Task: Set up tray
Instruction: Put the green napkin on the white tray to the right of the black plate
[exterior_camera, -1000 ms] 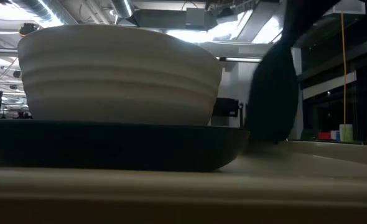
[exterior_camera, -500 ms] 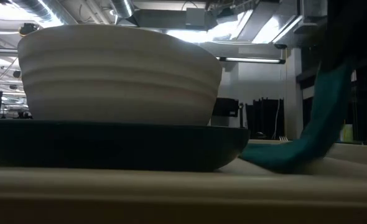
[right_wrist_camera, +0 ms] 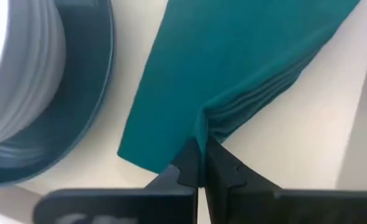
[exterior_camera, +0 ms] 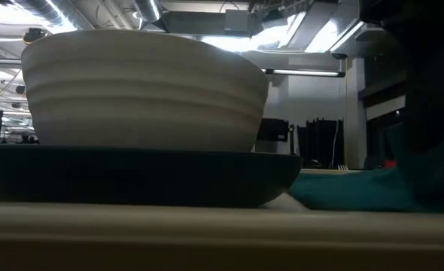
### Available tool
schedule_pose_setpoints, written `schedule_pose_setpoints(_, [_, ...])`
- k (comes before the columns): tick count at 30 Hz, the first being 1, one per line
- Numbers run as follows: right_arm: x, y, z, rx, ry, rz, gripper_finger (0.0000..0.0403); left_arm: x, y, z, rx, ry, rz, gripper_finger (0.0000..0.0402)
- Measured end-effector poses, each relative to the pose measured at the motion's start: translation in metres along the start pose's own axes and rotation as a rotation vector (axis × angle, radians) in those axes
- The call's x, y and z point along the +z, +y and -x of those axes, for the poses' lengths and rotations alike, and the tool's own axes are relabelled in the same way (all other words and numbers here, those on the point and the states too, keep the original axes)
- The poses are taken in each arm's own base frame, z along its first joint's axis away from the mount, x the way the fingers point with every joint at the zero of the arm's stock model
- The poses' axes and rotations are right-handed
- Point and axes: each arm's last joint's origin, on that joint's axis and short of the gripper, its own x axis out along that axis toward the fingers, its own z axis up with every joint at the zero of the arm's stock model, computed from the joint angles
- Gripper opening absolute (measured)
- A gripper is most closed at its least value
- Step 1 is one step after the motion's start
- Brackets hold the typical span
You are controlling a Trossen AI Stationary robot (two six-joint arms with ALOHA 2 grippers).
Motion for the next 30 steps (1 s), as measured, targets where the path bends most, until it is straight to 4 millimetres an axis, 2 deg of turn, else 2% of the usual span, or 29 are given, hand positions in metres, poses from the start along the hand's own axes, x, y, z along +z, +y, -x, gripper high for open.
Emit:
schedule_pose_setpoints(10, [-0.016,-0.009,0.007,-0.014,0.061,0.038,0.0008,0.0,-0.002,-0.001,0.001,0.003,0.005,0.0141])
schedule_pose_setpoints(22, [-0.017,-0.012,0.008,-0.04,0.066,0.05,0.0008,0.003,-0.012,-0.009,0.004,0.02,-0.015,0.0141])
schedule_pose_setpoints(30, [-0.017,-0.012,0.008,-0.044,0.074,0.05,0.006,0.003,-0.012,-0.009,0.004,0.021,-0.011,0.0141])
